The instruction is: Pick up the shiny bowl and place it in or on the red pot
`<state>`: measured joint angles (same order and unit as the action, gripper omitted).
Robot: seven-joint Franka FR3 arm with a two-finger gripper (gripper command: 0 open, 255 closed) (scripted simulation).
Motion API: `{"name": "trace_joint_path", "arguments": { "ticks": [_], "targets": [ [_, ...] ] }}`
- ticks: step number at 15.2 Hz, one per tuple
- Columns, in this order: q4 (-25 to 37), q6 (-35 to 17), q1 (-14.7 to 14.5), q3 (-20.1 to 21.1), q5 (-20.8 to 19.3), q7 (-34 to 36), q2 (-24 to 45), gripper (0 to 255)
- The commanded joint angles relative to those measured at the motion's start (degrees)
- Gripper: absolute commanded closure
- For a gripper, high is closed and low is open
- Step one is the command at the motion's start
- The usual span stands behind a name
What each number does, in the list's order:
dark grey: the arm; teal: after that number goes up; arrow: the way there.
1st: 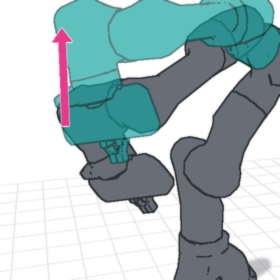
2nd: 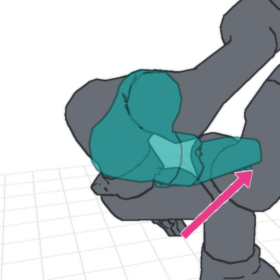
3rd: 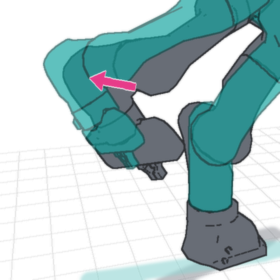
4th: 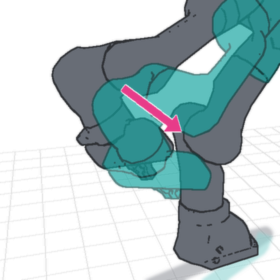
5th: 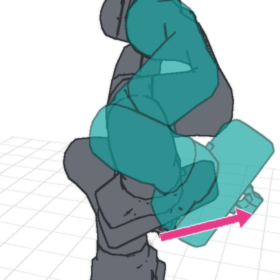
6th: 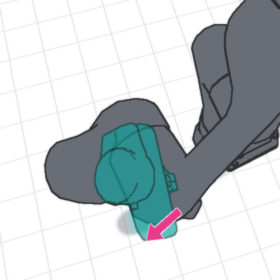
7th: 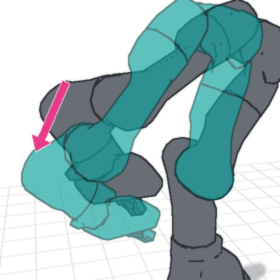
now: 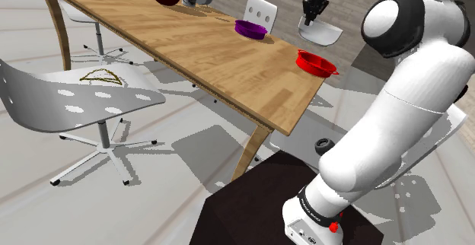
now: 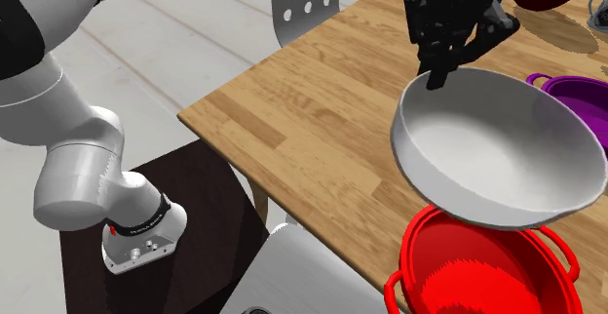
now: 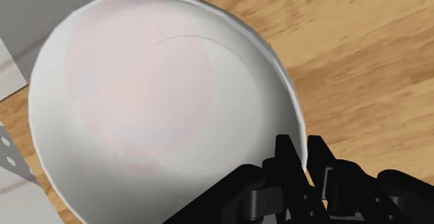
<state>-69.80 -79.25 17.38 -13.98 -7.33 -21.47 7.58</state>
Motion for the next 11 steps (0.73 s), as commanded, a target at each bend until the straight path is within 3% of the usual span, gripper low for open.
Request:
{"name": "trace_joint_path", "arguments": {
  "ticks": [1,6,8,11],
  "targets": [
    [2.8,0.7,1.8,-1.2,0.7,-2.9,1.7,255],
    [17.2,5.0,8.2,-4.0,4.4,-10.7,11.1,255],
    [29.0,9.4,12.6,-4.7,7.1,-14.1,18.2,255],
    [18.7,3.9,10.8,-4.5,5.6,-13.2,13.5,255]
  ]
}}
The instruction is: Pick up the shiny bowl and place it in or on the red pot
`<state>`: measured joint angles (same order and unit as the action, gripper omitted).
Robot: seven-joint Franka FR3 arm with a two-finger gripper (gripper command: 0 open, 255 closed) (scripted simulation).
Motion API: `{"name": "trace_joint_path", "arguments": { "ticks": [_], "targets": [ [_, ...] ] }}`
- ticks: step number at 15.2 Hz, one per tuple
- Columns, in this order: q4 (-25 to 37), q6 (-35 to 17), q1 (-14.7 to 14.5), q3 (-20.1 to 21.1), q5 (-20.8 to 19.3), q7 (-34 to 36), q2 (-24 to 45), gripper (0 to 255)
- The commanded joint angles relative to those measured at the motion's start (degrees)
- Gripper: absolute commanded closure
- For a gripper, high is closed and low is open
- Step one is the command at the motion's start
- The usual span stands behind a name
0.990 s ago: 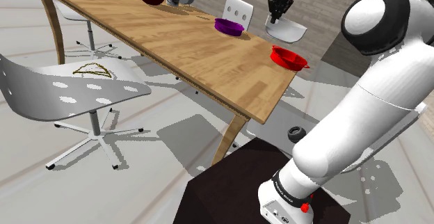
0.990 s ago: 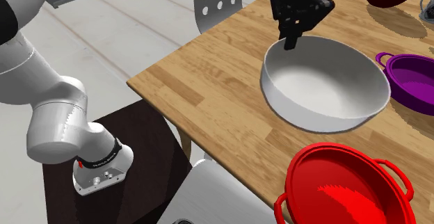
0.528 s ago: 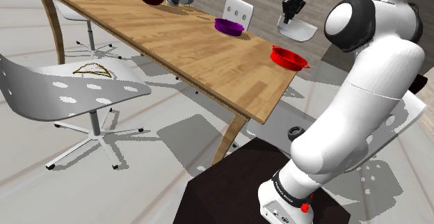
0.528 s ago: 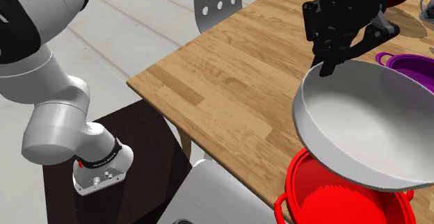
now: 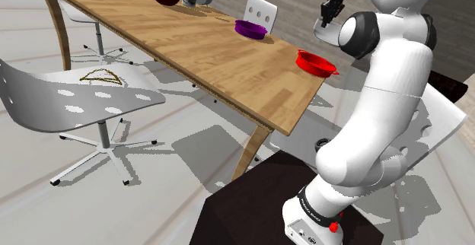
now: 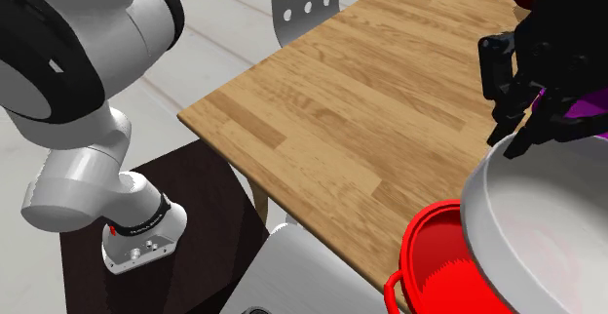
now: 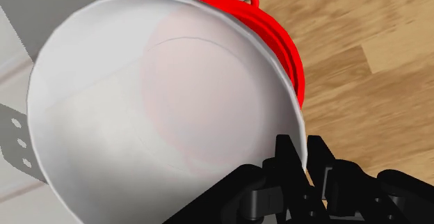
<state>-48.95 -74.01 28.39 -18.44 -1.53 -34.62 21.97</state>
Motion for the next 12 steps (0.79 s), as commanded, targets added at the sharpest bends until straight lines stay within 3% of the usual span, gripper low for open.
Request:
{"name": "trace_joint_path", "arguments": {
  "ticks": [1,12],
  "targets": [
    [-4.7,-2.8,-0.6,0.0,-0.6,0.2,-2.0,255],
    [-23.7,-15.0,-2.9,0.3,-2.8,2.5,-8.8,255]
  ]
}}
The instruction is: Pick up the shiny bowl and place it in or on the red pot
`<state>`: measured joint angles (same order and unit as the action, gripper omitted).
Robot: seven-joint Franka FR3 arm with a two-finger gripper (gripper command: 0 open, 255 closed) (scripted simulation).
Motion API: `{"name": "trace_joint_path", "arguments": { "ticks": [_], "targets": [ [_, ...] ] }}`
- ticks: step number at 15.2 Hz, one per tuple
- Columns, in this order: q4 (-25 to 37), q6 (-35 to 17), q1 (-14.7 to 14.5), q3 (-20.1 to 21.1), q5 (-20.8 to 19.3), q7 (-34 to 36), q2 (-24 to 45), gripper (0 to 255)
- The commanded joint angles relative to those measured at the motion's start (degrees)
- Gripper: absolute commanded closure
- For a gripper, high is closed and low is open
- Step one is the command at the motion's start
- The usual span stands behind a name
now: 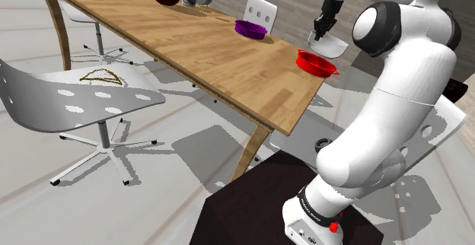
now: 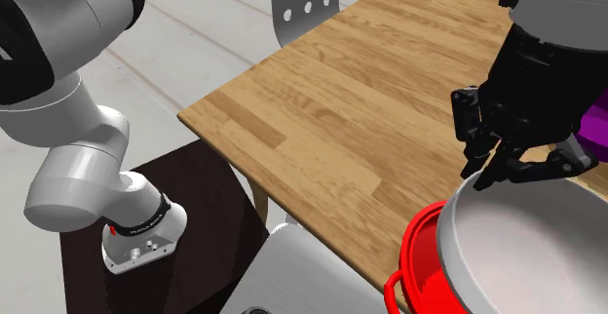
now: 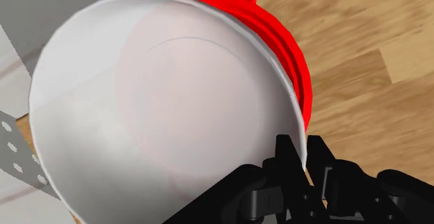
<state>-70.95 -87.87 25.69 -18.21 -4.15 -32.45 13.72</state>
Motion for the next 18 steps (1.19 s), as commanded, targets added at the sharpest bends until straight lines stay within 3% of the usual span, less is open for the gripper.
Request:
{"name": "trace_joint_path", "arguments": {
  "ticks": [1,7,14,15,18],
  "targets": [
    [-3.0,-2.1,-0.3,0.1,-0.3,0.5,-1.0,255],
    [-9.6,-7.1,-0.7,0.2,-0.9,1.3,-2.6,255],
    [-9.6,-7.1,-0.8,0.2,-0.9,1.3,-2.6,255],
    [-9.6,-7.1,-0.7,0.1,-0.9,1.2,-2.5,0],
    [-9.7,-7.3,-0.7,0.1,-0.9,1.1,-2.5,0]
  ]
}}
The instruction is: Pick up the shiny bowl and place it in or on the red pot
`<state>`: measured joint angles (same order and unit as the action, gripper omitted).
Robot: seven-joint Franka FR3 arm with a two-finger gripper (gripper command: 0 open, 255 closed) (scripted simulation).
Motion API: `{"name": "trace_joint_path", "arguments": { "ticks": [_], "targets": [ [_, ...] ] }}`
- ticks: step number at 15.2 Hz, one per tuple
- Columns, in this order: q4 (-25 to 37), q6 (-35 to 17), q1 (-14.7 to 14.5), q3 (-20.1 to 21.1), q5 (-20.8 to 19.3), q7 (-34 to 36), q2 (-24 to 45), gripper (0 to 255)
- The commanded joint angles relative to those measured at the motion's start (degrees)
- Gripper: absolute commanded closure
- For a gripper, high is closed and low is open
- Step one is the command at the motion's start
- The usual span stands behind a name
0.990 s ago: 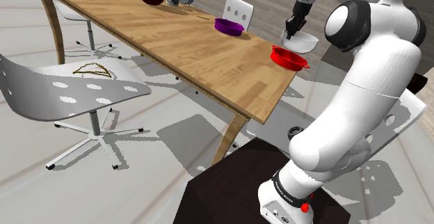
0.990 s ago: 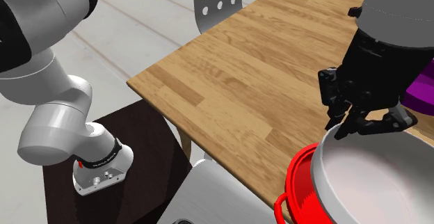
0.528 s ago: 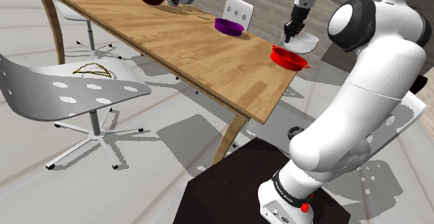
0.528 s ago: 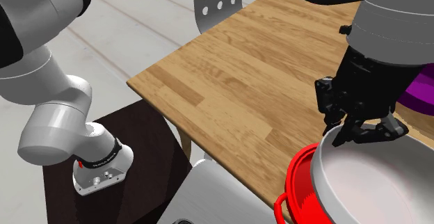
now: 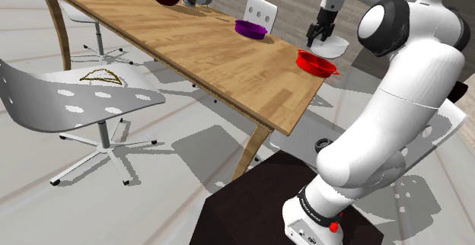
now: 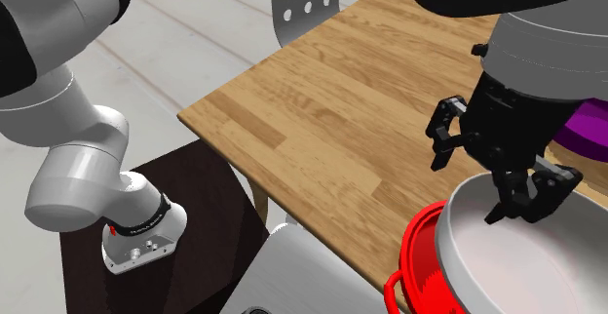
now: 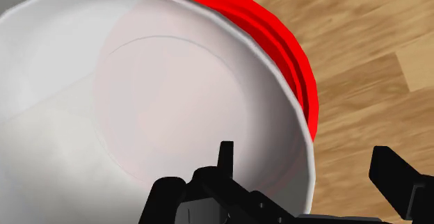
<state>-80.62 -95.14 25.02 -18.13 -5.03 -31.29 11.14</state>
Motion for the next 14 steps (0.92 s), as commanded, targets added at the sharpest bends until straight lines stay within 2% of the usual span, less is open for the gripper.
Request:
{"name": "trace_joint_path", "arguments": {
  "ticks": [1,2,6,14],
  "targets": [
    [0.0,0.1,0.0,0.0,0.0,0.0,0.1,0],
    [0.1,0.2,-0.1,0.1,0.0,0.2,0.0,0],
    [10.7,8.6,0.1,0.1,0.7,-0.5,2.4,0],
    [10.7,8.5,0.1,0.1,0.7,-0.5,2.4,0]
  ]
}}
